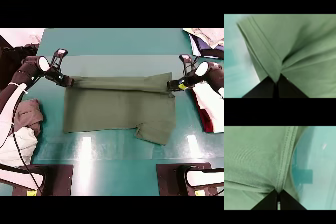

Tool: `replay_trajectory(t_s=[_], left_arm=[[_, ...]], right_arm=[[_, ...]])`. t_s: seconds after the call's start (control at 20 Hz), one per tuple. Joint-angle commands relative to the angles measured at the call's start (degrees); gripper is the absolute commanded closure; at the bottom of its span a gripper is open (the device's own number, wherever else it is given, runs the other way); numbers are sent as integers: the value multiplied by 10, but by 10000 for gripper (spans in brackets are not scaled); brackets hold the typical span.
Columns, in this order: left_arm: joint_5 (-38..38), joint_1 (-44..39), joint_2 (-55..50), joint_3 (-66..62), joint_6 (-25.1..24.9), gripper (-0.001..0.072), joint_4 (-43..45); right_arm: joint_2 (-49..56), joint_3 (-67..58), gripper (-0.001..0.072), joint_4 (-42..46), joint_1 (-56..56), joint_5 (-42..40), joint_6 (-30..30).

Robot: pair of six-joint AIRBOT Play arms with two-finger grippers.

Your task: Fold the shirts.

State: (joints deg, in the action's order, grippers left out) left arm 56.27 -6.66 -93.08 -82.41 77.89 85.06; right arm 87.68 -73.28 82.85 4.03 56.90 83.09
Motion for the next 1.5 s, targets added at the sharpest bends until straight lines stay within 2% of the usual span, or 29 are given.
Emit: replay_trajectory(t_s=[0.0,0.05,0.1,0.15,0.2,0.25,0.3,0.4,0.45,0.5,0.55,0.6,0.75,0.95,1.25,1.3,1.35,1.45], left_arm=[[10,0,0,20,2,679,2],[14,0,0,20,3,678,2],[18,0,0,20,3,547,2],[19,0,0,20,14,275,2],[23,0,0,19,25,160,2],[33,0,1,17,29,172,3],[52,0,1,11,30,172,9],[113,0,8,-11,31,173,45],[140,1,20,-17,31,173,67],[158,6,35,-15,31,175,71],[165,19,53,-3,36,303,57],[166,36,71,16,38,404,30],[173,96,133,105,23,401,-84],[192,169,212,249,-34,400,-220],[180,188,235,396,-50,399,-266],[173,188,235,410,-50,372,-269],[167,188,235,424,-50,229,-269],[161,188,234,445,-50,204,-268]], right_arm=[[-10,39,690,-34,-1,4,-1],[-11,38,690,-47,-1,5,0],[-11,38,689,-59,-1,7,0],[-11,33,684,-69,-1,16,0],[-11,27,621,-68,-1,28,0],[-11,15,426,-68,-1,49,0],[-11,0,320,-68,2,74,0],[-20,-34,322,-68,17,148,-5],[-35,-41,330,-71,28,178,-26],[-56,-40,393,-88,37,199,-55],[-79,-31,436,-116,53,216,-77],[-106,-15,445,-150,72,232,-90],[-178,57,445,-245,125,246,-123],[-247,137,445,-269,158,235,-138],[-294,180,445,-279,157,224,-148],[-297,180,445,-279,157,224,-148],[-300,180,445,-279,157,224,-148],[-308,180,445,-279,157,224,-148]])
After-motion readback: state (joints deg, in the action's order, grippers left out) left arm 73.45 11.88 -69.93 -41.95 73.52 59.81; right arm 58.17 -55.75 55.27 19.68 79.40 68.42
